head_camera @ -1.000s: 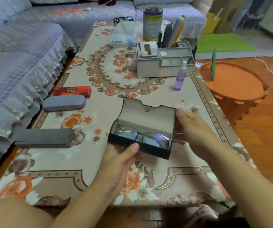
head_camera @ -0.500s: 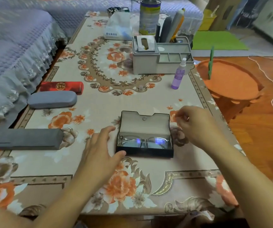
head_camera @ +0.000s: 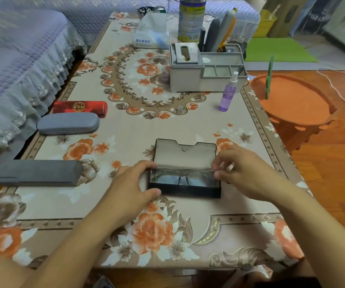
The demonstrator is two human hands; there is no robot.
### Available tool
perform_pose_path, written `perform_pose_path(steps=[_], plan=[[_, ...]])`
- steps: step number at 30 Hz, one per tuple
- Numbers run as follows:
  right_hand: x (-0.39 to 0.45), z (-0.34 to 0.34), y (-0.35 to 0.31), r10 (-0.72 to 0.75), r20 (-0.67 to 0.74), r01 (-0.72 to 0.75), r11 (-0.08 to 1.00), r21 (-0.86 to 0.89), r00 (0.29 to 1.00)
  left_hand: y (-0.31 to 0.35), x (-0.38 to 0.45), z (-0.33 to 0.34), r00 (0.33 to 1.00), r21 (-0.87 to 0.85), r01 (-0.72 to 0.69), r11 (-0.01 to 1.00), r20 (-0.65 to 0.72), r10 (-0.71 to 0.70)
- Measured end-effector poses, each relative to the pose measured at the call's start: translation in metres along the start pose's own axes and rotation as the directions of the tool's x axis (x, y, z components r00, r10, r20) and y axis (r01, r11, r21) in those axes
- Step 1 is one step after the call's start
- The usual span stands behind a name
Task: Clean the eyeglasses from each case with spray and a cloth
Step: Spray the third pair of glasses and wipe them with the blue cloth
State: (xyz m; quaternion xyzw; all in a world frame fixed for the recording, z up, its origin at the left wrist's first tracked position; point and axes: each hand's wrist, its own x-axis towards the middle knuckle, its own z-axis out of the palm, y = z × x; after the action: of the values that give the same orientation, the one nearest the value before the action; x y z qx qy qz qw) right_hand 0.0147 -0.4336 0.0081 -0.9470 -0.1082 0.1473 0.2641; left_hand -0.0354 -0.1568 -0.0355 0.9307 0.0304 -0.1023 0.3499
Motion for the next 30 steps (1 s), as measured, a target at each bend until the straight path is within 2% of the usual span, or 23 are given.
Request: perform_pose_path(steps=[3,5,7,9,12,15,18,22,26,30], plan=[[-0.004,-0.013,0.004,0.007,-0.019,-0.002,0.971,0.238,1.000,0.002,0.005,-0.001,0.999,-0.033,0.039,0.999,-0.006,-0.039],[-0.006,-0.020,0.003,0.045,-0.072,-0.012,0.916,0.402,0.996,0.005,0.004,-0.003,0.997,-0.034,0.069,0.997,-0.019,-0.070],[-0.005,-0.023,0.002,0.131,-0.152,-0.015,0.801,0.598,0.980,0.005,0.002,-0.006,0.991,0.013,0.108,0.994,-0.077,-0.107],[-0.003,-0.025,0.002,0.208,-0.183,0.007,0.643,0.766,0.961,0.000,-0.004,-0.016,0.975,0.057,0.177,0.982,-0.145,-0.167],[-0.004,-0.020,-0.003,0.229,-0.115,0.006,0.428,0.904,0.967,-0.015,-0.019,-0.034,0.946,0.119,0.284,0.951,-0.196,-0.258],[-0.006,-0.009,-0.011,0.214,-0.017,-0.051,0.308,0.950,0.977,-0.025,-0.033,-0.043,0.922,0.193,0.350,0.917,-0.240,-0.302],[-0.009,0.002,-0.016,0.205,0.045,-0.103,0.281,0.954,0.978,-0.027,-0.039,-0.044,0.909,0.223,0.367,0.903,-0.293,-0.296],[-0.013,0.007,-0.017,0.204,0.059,-0.110,0.248,0.962,0.977,-0.025,-0.039,-0.037,0.902,0.180,0.343,0.922,-0.338,-0.269],[-0.013,0.009,-0.016,0.204,0.069,-0.125,0.273,0.954,0.976,-0.022,-0.037,-0.026,0.890,0.005,0.301,0.953,-0.361,-0.279],[-0.011,0.012,-0.020,0.203,0.092,-0.150,0.287,0.946,0.975,-0.023,-0.037,-0.012,0.861,-0.114,0.219,0.969,-0.445,-0.247]])
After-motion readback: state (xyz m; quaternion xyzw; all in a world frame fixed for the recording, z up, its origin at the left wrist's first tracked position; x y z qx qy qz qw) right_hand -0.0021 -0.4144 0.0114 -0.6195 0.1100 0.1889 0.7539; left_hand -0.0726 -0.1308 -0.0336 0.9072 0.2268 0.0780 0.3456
